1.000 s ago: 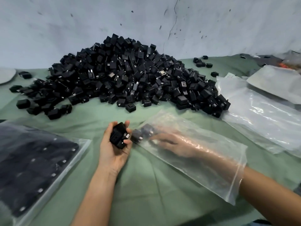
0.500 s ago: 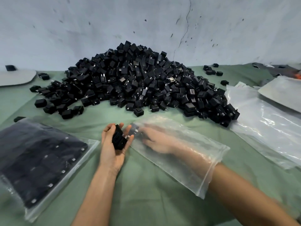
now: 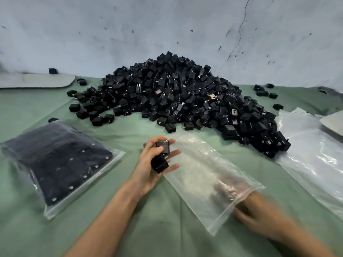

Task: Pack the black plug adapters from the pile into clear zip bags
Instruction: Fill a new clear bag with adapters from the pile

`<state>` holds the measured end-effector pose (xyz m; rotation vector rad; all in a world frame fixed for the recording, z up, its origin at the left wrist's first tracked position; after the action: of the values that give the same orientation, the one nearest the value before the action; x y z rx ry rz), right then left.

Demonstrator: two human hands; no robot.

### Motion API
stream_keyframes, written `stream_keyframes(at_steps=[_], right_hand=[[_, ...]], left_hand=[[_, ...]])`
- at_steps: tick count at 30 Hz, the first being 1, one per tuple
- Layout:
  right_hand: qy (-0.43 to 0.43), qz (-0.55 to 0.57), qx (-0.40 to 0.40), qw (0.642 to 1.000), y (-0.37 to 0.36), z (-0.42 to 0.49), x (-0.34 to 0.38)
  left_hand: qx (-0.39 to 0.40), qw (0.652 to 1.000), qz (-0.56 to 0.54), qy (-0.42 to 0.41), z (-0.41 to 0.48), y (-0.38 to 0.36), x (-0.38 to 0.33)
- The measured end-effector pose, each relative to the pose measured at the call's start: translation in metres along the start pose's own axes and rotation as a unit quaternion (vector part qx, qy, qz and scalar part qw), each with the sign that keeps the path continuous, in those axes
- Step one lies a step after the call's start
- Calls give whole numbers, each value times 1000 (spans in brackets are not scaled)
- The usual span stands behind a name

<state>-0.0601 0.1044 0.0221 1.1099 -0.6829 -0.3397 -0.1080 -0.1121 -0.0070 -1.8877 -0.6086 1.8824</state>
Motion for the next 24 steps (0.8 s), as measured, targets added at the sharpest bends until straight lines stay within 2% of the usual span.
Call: stream_keyframes(at_steps=[1, 4, 7, 12, 15, 17, 20, 22, 24], right_hand=[[45, -17, -61, 997, 14, -13, 6], [98, 10, -204, 974, 44, -31, 16], [89, 28, -299, 950, 67, -4, 28], [55, 108, -348, 930, 64, 58, 36], [16, 20, -386, 922, 65, 57, 37], [23, 14, -336, 941, 61, 57, 38], [19, 117, -142, 983, 38, 68, 33], [11, 169, -41, 985, 24, 68, 31], [8, 170, 2, 985, 20, 66, 29]], left_hand=[[30, 999, 5, 13, -3, -10, 3], [95, 994, 4, 45, -7, -34, 11], [137, 988, 11, 67, -7, -53, 15], [165, 983, -7, 79, -6, -51, 20], [185, 977, -20, 103, -5, -45, 24], [215, 970, -11, 116, -7, -50, 26], [258, 956, -11, 142, -11, -57, 31], [279, 948, -18, 156, -15, -59, 34], [276, 948, -10, 159, -17, -56, 35]])
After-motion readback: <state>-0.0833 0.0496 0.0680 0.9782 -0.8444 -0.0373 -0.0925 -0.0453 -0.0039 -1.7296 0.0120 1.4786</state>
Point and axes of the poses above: each hand's wrist, its own z-axis towards the middle knuckle, its own y-axis out of the back of the hand, x = y × z, the point moved 9 cm from there along z, towards the middle knuckle, and after that the axes turned 4 degrees about z, right-handed, at the moved point
